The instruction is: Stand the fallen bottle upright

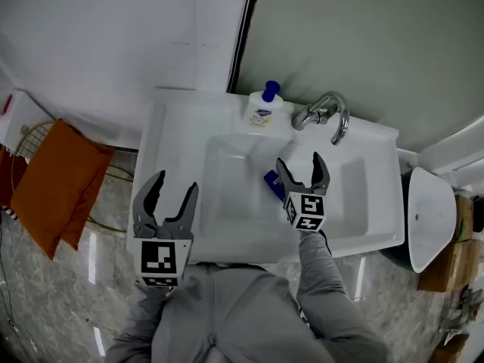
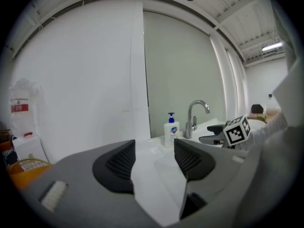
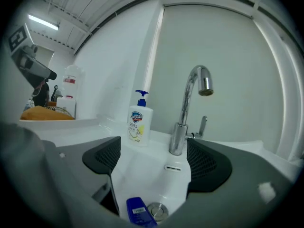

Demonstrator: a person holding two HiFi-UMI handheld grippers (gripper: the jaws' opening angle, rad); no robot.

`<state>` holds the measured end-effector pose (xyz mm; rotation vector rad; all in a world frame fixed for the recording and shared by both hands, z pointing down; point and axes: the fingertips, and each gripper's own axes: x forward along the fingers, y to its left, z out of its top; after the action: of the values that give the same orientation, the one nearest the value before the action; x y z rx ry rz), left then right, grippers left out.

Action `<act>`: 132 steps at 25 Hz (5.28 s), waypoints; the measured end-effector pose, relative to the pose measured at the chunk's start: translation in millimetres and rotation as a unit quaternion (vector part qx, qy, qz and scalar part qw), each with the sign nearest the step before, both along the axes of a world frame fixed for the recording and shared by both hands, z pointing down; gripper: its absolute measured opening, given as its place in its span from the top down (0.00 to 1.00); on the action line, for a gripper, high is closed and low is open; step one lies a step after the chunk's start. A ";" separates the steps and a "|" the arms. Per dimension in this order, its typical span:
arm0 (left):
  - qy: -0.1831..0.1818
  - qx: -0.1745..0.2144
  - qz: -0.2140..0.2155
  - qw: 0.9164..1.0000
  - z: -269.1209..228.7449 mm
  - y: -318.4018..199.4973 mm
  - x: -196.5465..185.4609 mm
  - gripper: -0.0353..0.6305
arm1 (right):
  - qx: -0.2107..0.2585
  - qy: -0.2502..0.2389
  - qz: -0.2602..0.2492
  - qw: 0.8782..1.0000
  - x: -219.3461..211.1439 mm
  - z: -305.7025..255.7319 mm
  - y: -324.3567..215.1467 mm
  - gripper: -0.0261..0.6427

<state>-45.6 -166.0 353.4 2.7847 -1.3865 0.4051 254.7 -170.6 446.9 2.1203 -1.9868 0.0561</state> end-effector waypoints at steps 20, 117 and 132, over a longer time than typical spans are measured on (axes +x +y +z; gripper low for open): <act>0.015 -0.010 0.020 1.000 9.5 20.0 34.1 0.49 | -0.275 0.057 -0.110 0.953 9.2 129.5 72.5 0.34; -0.057 -0.064 -0.204 0.975 49.7 -9.2 -150.6 0.49 | 0.062 -0.123 -0.188 0.972 -220.7 -26.0 -219.1 0.55; -0.072 -0.076 -0.198 0.975 66.7 -32.6 -154.8 0.49 | 0.104 -0.044 -0.219 0.969 -247.3 -13.7 -219.0 0.55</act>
<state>-200.5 -198.6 420.1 2.3207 -1.8032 0.6717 7.4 -389.6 433.3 1.7606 -2.5677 -0.1422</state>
